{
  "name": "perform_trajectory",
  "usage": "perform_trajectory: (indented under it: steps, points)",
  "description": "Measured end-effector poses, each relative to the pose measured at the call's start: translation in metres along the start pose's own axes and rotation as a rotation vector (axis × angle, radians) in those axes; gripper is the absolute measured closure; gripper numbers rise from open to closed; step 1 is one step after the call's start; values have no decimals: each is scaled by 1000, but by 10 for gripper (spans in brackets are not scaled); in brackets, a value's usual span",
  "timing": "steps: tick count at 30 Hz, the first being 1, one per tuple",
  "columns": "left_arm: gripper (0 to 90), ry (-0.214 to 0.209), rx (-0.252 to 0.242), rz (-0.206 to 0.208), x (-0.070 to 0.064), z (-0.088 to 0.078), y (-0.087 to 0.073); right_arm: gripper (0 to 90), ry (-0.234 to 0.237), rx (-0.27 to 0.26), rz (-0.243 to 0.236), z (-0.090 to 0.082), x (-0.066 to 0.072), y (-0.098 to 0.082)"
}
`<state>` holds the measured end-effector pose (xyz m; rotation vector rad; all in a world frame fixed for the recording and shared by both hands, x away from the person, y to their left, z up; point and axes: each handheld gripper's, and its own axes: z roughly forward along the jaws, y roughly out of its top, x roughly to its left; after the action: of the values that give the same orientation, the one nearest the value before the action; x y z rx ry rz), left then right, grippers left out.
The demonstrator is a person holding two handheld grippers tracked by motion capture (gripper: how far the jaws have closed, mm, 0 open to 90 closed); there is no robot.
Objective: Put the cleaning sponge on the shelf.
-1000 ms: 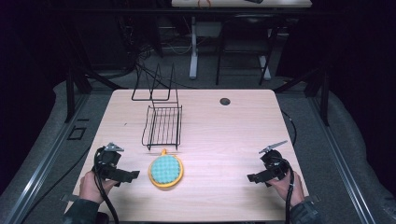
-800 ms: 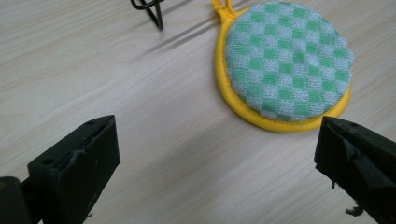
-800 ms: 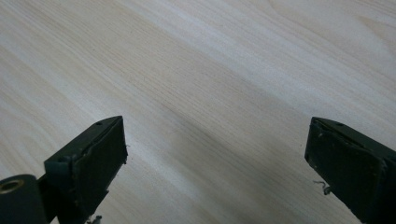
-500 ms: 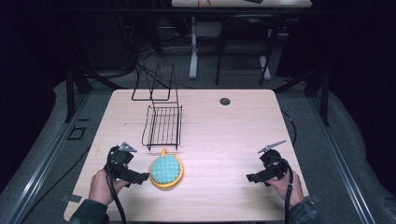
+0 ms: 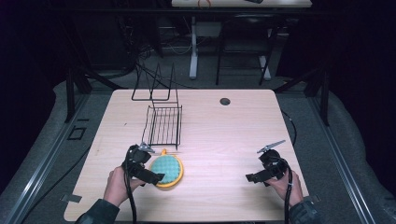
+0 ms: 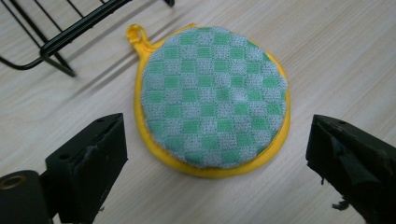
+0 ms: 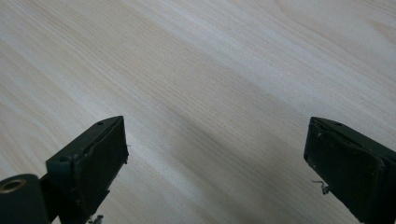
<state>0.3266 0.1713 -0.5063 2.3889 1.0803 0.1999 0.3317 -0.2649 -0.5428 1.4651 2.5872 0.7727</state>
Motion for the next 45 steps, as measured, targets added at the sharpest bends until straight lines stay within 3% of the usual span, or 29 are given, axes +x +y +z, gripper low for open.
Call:
perform_trajectory:
  steps: [9,16,24,37,45]
  points:
    - [152,-11,10,18,-7,15,14,56,2,4,-13,0,1,0]
    - [197,-9,44,37,-9,29,24,57,4,1,-18,0,2,0]
    - [368,5,88,36,-8,43,23,60,8,-4,-19,0,3,0]
    - [598,8,72,1,-6,46,19,65,11,6,-34,0,3,0]
    - [671,5,64,-1,-6,47,18,65,19,5,-23,0,3,1]
